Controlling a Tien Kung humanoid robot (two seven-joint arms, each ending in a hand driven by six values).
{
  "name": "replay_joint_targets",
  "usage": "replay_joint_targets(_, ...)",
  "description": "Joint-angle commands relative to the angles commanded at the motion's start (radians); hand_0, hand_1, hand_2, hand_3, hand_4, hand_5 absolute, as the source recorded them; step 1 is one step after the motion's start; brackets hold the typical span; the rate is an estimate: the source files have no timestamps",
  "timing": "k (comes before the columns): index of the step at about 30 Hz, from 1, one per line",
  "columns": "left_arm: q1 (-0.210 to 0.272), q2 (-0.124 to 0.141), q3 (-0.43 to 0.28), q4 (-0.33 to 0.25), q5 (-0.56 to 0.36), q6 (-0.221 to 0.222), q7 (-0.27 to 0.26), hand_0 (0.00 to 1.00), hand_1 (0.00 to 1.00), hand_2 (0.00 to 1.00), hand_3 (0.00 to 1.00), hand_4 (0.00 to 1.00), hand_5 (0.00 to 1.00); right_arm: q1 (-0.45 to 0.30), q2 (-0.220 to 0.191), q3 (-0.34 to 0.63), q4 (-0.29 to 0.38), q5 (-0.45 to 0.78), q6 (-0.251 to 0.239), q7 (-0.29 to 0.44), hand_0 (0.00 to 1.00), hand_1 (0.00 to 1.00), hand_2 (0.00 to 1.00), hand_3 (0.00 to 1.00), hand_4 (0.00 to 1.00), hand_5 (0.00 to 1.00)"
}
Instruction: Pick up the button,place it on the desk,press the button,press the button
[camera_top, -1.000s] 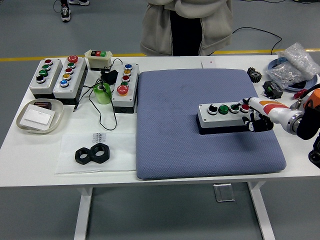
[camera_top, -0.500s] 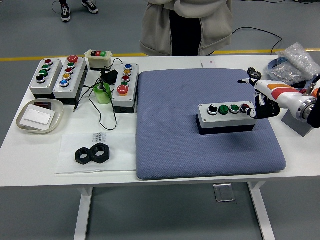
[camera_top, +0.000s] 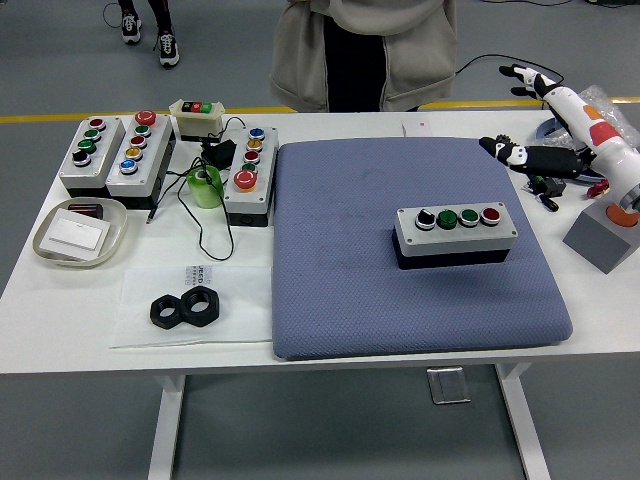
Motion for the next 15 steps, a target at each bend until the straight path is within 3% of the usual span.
replay_joint_targets(1,0.000,-0.001,0.000,0.000,0.000,0.000,0.000,0.691,0.830,0.889,0.831,0.648,0.998,-0.004,0.002,0.002,-0.003,0.033,-0.007,0.012,0.984,0.921,0.995,0.998,0.766,0.318)
replay_joint_targets(2,0.001,-0.001,-0.003,0.000,0.003,0.000,0.002,0.693,0.830,0.889,0.831,0.653,0.998,-0.009,0.005,0.002,-0.005,0.063,-0.011,0.018,0.996,0.944,0.998,0.998,0.780,0.216)
replay_joint_targets(7,0.004,-0.003,-0.012,0.001,0.016,0.000,0.007,0.693,0.830,0.889,0.831,0.653,0.998,-0.034,0.016,0.006,-0.023,0.186,-0.018,0.032,0.996,0.944,0.998,0.998,0.780,0.216)
replay_joint_targets(8,0.004,-0.003,-0.013,0.001,0.018,0.001,0.007,0.700,0.830,0.890,0.832,0.652,0.998,-0.041,0.019,0.010,-0.027,0.218,-0.017,0.036,0.987,0.934,0.989,0.998,0.762,0.323)
replay_joint_targets(14,0.007,-0.004,-0.017,0.003,0.023,0.000,0.009,0.700,0.830,0.890,0.832,0.652,0.998,-0.093,0.040,0.067,-0.056,0.471,-0.028,0.054,0.987,0.934,0.989,0.998,0.762,0.323)
replay_joint_targets(15,0.007,-0.004,-0.017,0.003,0.023,0.000,0.009,0.699,0.831,0.889,0.831,0.649,0.998,-0.100,0.043,0.077,-0.060,0.510,-0.030,0.056,0.970,0.897,0.949,0.932,0.688,0.420)
